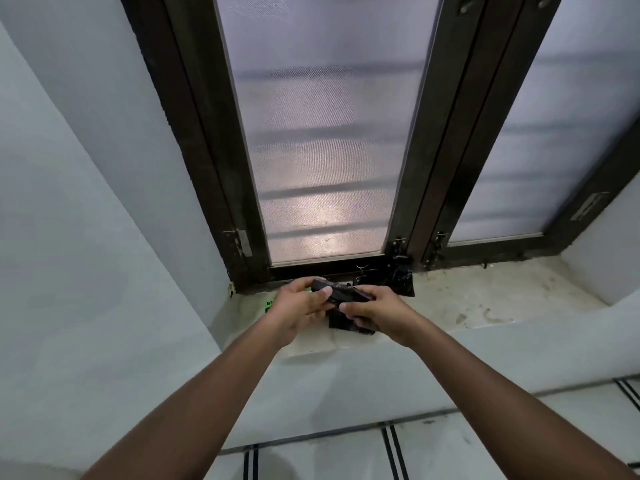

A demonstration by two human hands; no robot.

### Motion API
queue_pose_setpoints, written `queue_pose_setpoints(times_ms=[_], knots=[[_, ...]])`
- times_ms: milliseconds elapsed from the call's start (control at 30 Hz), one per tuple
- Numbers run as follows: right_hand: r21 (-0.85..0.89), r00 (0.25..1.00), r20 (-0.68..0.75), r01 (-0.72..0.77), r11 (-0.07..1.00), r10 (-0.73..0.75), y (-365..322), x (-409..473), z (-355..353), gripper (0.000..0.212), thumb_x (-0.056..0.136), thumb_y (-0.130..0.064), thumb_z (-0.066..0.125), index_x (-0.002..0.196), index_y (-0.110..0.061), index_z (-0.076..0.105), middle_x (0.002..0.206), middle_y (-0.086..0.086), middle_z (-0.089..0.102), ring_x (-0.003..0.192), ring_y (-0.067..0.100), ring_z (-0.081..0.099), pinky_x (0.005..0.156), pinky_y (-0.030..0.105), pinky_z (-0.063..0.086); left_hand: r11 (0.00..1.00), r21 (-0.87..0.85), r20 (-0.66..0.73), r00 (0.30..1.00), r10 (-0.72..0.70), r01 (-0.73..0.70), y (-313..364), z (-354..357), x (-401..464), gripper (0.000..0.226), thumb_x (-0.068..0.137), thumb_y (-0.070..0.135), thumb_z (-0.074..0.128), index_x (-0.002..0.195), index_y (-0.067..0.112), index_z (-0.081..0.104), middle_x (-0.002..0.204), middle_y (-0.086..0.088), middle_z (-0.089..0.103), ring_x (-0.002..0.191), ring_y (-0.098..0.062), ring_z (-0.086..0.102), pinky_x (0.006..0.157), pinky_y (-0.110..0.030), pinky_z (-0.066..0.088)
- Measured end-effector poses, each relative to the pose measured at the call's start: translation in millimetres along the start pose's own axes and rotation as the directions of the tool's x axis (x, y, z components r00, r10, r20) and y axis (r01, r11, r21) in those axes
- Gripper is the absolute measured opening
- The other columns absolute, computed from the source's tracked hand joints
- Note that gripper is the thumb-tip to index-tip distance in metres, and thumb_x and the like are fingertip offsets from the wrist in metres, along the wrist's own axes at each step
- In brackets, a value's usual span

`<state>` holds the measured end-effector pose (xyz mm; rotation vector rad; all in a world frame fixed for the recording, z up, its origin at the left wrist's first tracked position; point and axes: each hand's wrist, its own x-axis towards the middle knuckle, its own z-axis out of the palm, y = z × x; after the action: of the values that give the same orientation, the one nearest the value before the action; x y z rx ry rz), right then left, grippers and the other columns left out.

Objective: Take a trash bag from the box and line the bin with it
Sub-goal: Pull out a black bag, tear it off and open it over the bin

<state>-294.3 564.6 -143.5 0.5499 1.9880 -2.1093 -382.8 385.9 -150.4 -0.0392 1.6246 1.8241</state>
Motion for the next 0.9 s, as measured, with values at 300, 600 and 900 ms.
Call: queue_pose_setpoints(times_ms=[300,600,900], knots=[[0.046,0.994,-0.023,-0.106,0.993,0.107,-2,-2,18,0.043,0.083,-0.051,0.078,0.124,-0.039,0.070,0.124,0.003,0.072,0.113,0.021,0.069,0.086,0.040,0.060,0.986,0.098,0.064,0.990,0.128,-0.134,5,-15,13,0.033,0.095,0.000,0.068,0.121,0.020,0.072,0.067,0.003,0.067,0.058,-0.013,0.063,0.055,-0.025,0.053],[0.367,0.967,-0.170,-0.118,0.923,0.191,-6,13,22,0.021,0.093,-0.017,0.074,0.114,-0.015,0.074,0.096,0.004,0.070,0.071,0.014,0.063,0.054,0.018,0.051,0.823,0.513,0.034,0.964,0.263,-0.242,15,-22,31,0.043,0.086,0.014,0.082,0.124,0.027,0.068,0.075,0.004,0.067,0.068,-0.007,0.064,0.067,-0.018,0.050],[0.227,0.912,-0.404,0.027,0.974,0.069,3,29,3,0.020,0.073,0.000,0.089,0.087,-0.010,0.079,0.099,0.009,0.077,0.095,0.022,0.075,0.074,0.026,0.060,-0.127,0.961,0.260,0.958,0.123,-0.245,15,-10,59,0.021,0.095,0.039,0.058,0.115,0.038,0.065,0.121,0.002,0.055,0.115,-0.027,0.055,0.093,-0.045,0.050]])
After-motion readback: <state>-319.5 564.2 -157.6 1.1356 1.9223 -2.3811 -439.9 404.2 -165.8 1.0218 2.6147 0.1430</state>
